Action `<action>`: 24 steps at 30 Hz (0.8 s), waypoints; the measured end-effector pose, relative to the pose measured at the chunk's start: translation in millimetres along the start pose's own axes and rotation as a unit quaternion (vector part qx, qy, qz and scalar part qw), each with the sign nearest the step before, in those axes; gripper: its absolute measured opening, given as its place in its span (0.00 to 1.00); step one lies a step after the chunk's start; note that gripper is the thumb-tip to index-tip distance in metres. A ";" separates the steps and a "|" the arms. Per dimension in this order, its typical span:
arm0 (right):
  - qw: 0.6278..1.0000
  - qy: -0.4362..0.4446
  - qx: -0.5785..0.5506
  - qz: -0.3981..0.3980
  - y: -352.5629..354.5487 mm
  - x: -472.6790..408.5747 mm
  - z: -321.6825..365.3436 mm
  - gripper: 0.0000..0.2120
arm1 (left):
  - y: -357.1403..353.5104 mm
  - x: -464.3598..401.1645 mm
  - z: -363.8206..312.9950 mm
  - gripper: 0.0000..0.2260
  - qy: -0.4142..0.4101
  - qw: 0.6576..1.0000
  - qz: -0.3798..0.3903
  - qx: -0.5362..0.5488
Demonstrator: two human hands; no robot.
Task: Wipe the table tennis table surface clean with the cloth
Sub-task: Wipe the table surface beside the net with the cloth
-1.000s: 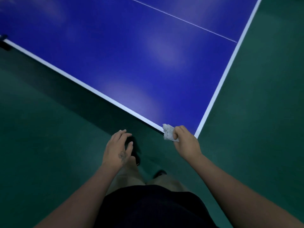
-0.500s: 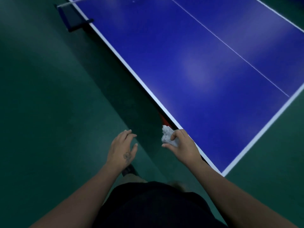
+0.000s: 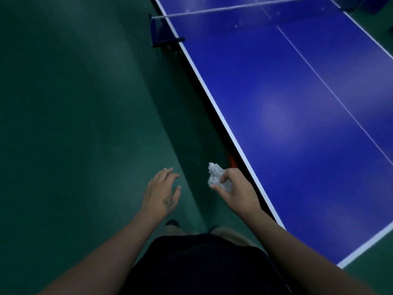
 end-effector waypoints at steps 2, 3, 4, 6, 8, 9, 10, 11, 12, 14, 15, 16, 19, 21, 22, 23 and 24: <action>1.000 0.019 0.006 0.011 -5.5 -17.7 10.4 0.16 | 7.6 -7.1 6.9 0.17 0.009 1.000 -0.009 0.001; 1.000 0.023 0.008 0.016 -7.5 -27.3 14.0 0.16 | 11.0 -11.2 10.0 0.17 0.013 1.000 -0.012 0.002; 0.999 0.024 0.009 0.022 -9.8 -37.4 16.0 0.15 | 15.0 -15.6 12.6 0.17 0.016 1.000 -0.016 0.003; 0.999 0.031 0.012 0.035 -14.5 -57.0 18.3 0.15 | 21.3 -25.5 16.5 0.17 0.022 0.999 -0.023 0.007; 0.998 0.042 0.015 0.050 -20.5 -79.6 18.3 0.15 | 27.6 -39.6 20.2 0.17 0.035 0.999 -0.027 0.007; 0.997 0.047 0.014 0.056 -23.5 -91.7 17.7 0.15 | 30.8 -47.6 22.8 0.17 0.044 0.999 -0.027 0.008; 0.997 0.054 0.011 0.061 -26.1 -104.7 18.0 0.15 | 35.1 -56.1 24.8 0.17 0.053 0.998 -0.030 0.009; 0.996 0.063 0.007 0.064 -28.2 -117.7 18.6 0.15 | 39.5 -64.5 26.5 0.17 0.059 0.998 -0.035 0.009; 0.995 0.072 0.004 0.067 -29.7 -132.3 20.4 0.15 | 46.0 -73.6 27.5 0.17 0.065 0.997 -0.042 0.007; 0.993 0.091 -0.002 0.073 -31.1 -163.2 25.6 0.15 | 60.4 -92.6 29.4 0.18 0.081 0.995 -0.051 0.002; 0.992 0.101 -0.006 0.075 -31.3 -178.7 28.4 0.15 | 66.8 -102.0 30.1 0.18 0.093 0.994 -0.053 -0.001; 0.991 0.110 -0.010 0.079 -31.6 -194.2 31.1 0.15 | 72.6 -111.0 30.8 0.18 0.104 0.993 -0.053 -0.006; 0.987 0.125 -0.026 0.094 -33.0 -238.5 39.1 0.14 | 87.2 -137.1 34.6 0.19 0.131 0.990 -0.056 -0.020; 0.985 0.136 -0.034 0.100 -35.1 -266.0 45.8 0.14 | 99.0 -152.9 39.5 0.18 0.146 0.987 -0.070 -0.022; 0.983 0.145 -0.036 0.105 -36.9 -279.0 50.3 0.14 | 106.2 -160.3 42.3 0.19 0.155 0.984 -0.080 -0.021; 0.981 0.155 -0.036 0.110 -39.1 -291.2 55.3 0.14 | 113.1 -167.2 44.9 0.19 0.163 0.982 -0.090 -0.019; 0.979 0.165 -0.033 0.117 -41.4 -302.8 61.0 0.14 | 119.6 -173.5 46.9 0.19 0.171 0.980 -0.098 -0.019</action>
Point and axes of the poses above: each hand's wrist, its own x-axis away from the middle knuckle, its own y-axis out of the back of the hand, z = x × y, the point moved 10 cm from there along -x, towards the middle knuckle, and after that the axes turned 2 degrees about y, right-handed, at the moved point
